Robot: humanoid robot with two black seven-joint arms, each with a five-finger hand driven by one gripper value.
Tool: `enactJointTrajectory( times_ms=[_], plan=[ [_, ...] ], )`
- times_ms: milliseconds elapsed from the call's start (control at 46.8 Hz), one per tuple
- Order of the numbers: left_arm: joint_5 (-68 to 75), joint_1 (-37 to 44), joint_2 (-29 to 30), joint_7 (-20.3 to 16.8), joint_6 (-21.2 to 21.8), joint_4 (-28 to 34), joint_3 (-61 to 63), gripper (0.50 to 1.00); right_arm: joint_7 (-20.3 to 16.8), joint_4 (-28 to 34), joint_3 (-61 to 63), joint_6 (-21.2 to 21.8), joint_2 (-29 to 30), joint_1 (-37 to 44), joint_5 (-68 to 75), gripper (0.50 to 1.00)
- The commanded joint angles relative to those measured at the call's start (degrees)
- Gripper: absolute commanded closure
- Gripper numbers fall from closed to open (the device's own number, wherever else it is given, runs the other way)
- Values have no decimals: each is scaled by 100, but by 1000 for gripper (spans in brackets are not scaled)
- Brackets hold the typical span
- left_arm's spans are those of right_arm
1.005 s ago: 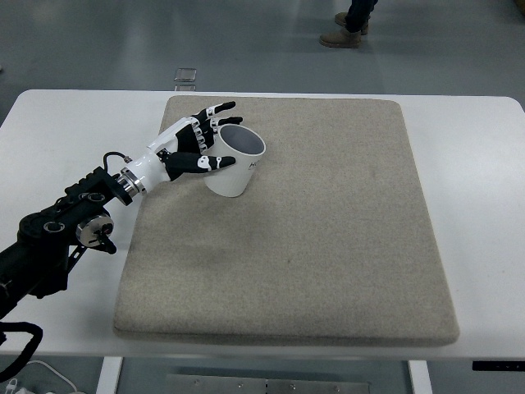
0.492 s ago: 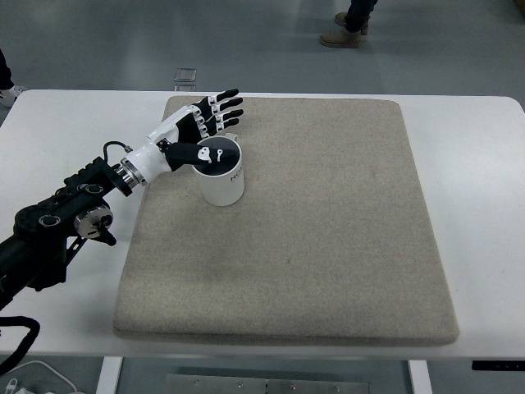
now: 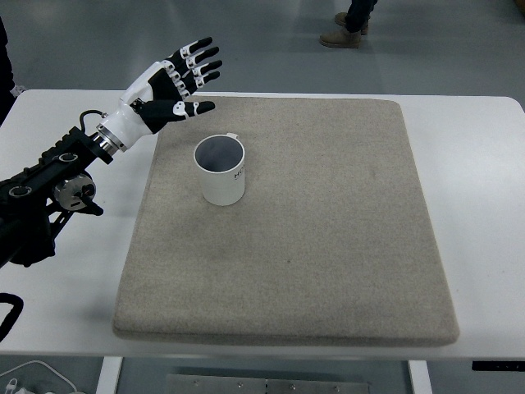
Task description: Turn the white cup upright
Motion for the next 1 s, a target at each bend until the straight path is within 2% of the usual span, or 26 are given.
enactJointTrajectory(
  times_ms=[0,107,257,470,577,791,877,984],
  plan=[
    [-397,-119,-16,0,87,233,43,504,0,0,9,6,0,-7,1,570],
    [-907,-251,-86,0,298,620,43,504,0,0,18,6,0,2,1,570],
    [-1610,-260,-104,0,404,655,34,504,0,0,18,6,0,2,1,570],
    [-2173,-295,-297,0,1124,699,34,504,0,18,18,6,0,2,1,570],
    [-2279,-295,-367,554,1441,691,-45,504,0,18,18,6,0,2,1,570],
    [-3552,-296,-394,1767,1503,734,-45,504,0,18,27,6,0,11,18,570],
    [-3729,-295,-402,1996,1503,787,-54,504,0,18,27,6,0,11,18,570],
    [-3773,-295,-402,2067,1503,814,-80,504,0,18,27,6,0,11,18,570]
  ],
)
